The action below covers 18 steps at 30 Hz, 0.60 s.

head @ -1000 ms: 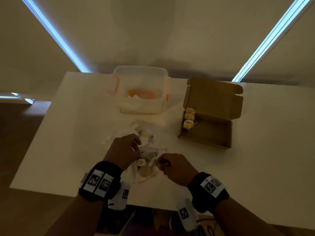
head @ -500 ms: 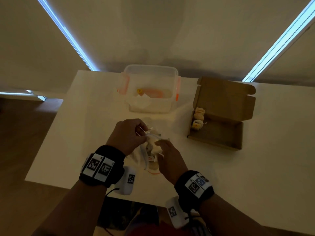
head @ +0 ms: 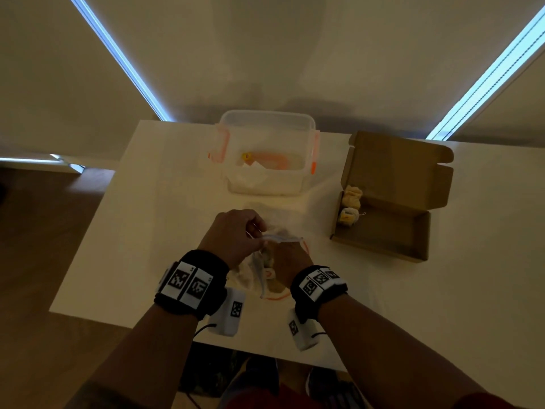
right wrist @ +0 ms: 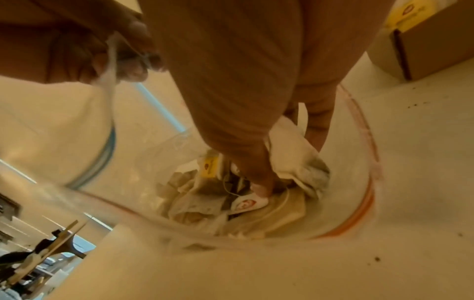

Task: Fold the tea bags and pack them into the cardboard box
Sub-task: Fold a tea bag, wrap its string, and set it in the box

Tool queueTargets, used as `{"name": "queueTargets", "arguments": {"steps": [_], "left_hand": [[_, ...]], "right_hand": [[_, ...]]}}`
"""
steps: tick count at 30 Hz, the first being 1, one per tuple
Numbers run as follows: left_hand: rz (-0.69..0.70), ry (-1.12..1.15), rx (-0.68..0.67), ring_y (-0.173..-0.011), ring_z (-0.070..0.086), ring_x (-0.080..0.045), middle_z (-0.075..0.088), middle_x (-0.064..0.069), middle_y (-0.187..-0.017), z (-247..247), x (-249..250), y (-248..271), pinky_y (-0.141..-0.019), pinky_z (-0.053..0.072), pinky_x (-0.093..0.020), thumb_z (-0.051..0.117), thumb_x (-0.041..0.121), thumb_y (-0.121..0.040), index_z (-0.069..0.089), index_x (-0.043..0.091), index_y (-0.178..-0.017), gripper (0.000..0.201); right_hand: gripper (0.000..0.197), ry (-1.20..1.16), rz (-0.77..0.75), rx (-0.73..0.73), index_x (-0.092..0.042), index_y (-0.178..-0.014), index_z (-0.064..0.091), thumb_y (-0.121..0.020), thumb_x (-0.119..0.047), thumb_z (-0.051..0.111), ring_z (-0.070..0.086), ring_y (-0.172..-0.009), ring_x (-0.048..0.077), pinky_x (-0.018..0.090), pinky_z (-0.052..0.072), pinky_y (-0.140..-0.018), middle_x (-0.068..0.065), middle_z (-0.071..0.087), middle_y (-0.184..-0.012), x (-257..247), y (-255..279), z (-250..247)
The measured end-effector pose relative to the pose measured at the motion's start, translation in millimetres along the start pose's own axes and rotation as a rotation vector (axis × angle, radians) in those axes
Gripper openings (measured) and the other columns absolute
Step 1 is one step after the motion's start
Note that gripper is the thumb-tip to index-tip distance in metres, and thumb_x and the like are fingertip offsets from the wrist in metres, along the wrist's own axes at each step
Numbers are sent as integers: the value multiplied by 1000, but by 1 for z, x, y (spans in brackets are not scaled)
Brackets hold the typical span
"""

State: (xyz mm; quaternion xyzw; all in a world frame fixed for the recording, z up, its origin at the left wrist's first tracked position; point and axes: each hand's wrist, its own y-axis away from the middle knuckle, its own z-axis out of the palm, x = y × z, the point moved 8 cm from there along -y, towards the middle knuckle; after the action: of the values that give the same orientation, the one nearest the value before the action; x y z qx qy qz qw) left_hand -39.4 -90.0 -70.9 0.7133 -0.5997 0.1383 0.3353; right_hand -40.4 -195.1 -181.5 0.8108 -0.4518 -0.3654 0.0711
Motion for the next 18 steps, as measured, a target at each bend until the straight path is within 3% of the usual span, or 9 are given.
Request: {"name": "queueTargets", "arguments": {"steps": [3, 5, 7, 9, 13, 18], "left_hand": [[-6, 1, -2, -74, 66, 0, 73, 7, -82, 1, -3, -2, -61, 45, -5, 85, 22, -81, 73, 17, -98, 22], [-8, 16, 6, -73, 67, -1, 72, 8, -81, 0, -5, -3, -62, 46, -5, 86, 23, -79, 73, 17, -97, 22], [-9, 21, 7, -74, 67, -2, 72, 8, -81, -1, -5, -3, -62, 48, -8, 87, 25, -79, 73, 18, -96, 23], [-9, 21, 7, -75, 67, -4, 72, 7, -81, -1, -4, -4, -65, 50, -13, 86, 24, -79, 73, 17, -96, 23], [-24, 29, 10, -71, 64, -1, 72, 6, -79, -1, -4, -7, -60, 44, -7, 85, 19, -80, 73, 16, -95, 19], [-34, 16, 33, -67, 62, 4, 69, 11, -75, -2, -7, -11, -58, 42, -5, 85, 20, -79, 73, 19, -90, 17]], "right_hand": [[47, -96, 13, 38, -17, -137, 58, -93, -1, 58, 62, -114, 27, 30, 45, -91, 8, 64, -128, 4, -3, -9], [46, -106, 70, 11, -20, -133, 62, -93, 2, 56, 64, -110, 24, 26, 45, -82, 7, 67, -124, 11, -6, -8], [48, -143, 101, 13, -23, -128, 67, -90, 4, 57, 66, -108, 22, 24, 47, -82, 4, 70, -120, 14, -6, -7], [45, -173, 104, 34, -24, -124, 70, -89, 1, 58, 68, -107, 20, 25, 50, -88, 2, 71, -117, 14, -2, -9], [32, -242, 106, 134, -21, -113, 73, -86, -8, 61, 65, -103, 20, 21, 39, -78, 1, 72, -111, 15, 14, -21], [23, -391, 87, 263, -19, -102, 74, -81, -11, 68, 65, -93, 21, 31, 50, -79, 2, 73, -101, 16, 40, -52]]}}
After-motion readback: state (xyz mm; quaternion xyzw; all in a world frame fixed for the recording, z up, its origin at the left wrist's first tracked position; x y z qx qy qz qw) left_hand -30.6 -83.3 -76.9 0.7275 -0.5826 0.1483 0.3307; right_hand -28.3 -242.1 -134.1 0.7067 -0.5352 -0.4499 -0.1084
